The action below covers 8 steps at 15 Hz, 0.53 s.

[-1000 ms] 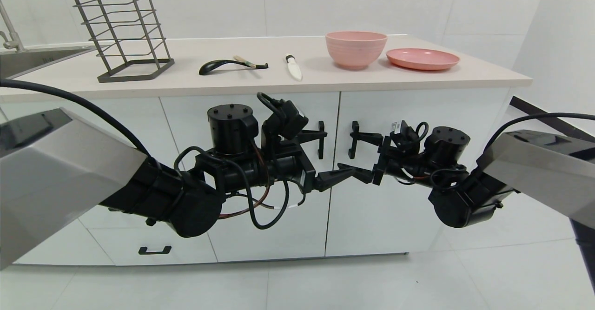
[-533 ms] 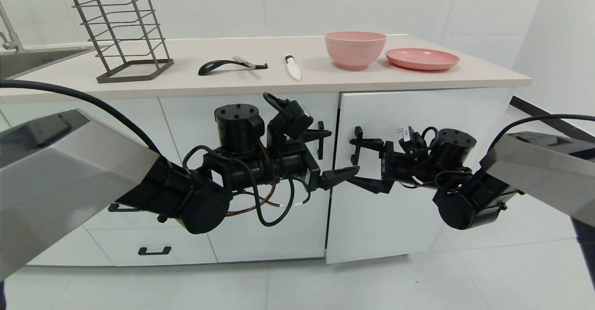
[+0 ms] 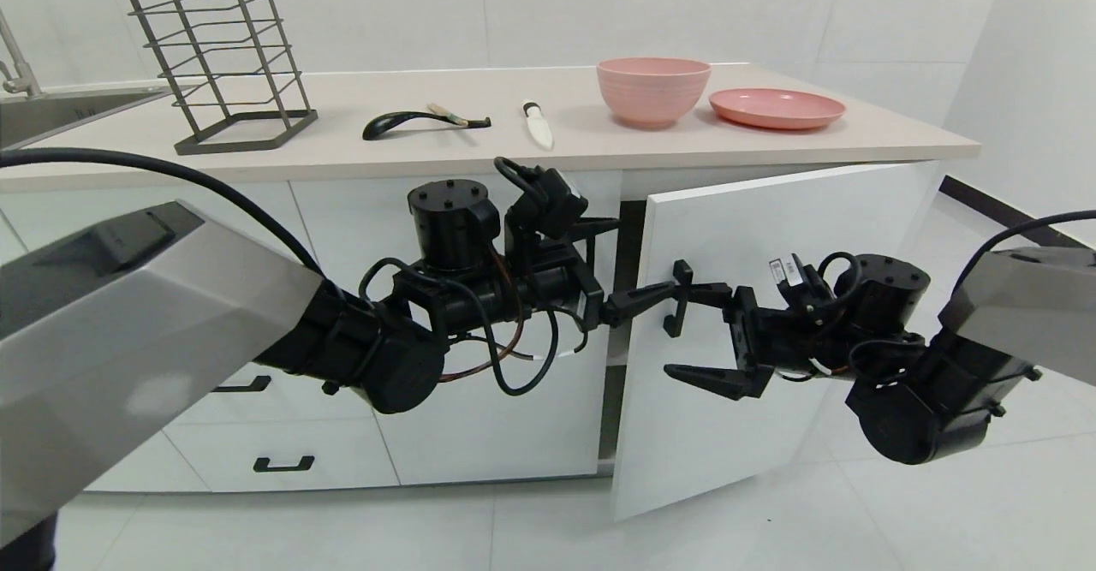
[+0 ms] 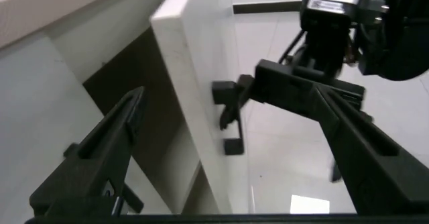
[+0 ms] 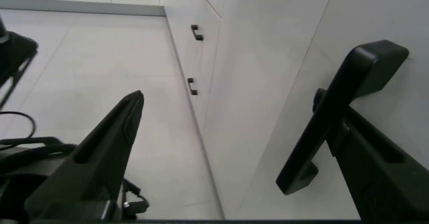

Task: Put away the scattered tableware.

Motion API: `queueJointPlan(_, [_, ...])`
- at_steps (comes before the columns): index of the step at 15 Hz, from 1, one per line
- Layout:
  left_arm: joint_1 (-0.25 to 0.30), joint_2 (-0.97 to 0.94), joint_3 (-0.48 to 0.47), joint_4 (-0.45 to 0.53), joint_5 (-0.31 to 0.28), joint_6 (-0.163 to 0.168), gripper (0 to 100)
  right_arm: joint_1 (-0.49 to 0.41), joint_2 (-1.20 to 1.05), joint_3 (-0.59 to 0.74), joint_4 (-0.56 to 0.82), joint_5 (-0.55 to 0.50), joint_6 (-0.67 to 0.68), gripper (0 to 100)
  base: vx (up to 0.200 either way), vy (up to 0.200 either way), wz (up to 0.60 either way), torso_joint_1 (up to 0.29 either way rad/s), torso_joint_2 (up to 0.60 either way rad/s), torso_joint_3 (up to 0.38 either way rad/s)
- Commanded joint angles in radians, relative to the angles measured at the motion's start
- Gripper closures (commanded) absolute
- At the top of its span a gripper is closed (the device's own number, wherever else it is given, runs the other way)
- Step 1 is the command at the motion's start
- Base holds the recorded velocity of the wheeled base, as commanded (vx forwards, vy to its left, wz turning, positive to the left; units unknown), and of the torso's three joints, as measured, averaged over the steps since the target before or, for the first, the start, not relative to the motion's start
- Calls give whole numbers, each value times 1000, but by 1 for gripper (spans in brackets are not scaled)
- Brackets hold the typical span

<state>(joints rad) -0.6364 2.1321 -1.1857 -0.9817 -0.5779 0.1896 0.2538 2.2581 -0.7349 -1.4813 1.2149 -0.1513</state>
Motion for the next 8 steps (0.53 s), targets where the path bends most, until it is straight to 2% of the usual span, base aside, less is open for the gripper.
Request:
queueJointPlan(1, [-11, 29, -31, -2, 0, -1, 0, 4, -41, 75, -10, 21, -1, 0, 0, 0, 0, 0, 0, 0])
queueJointPlan(3, [-17, 61, -69, -2, 0, -1, 0, 4, -51, 91, -13, 31, -1, 0, 0, 0, 0, 0, 0, 0])
queueJointPlan(5, [-26, 107, -143, -5, 26, -2, 0, 5, -54, 104, -14, 34, -1, 0, 0, 0, 0, 0, 0, 0])
queueJointPlan(8, [-63, 121, -161, -26, 26, -53, 0, 8, -51, 112, -14, 35, -2, 0, 0, 0, 0, 0, 0, 0])
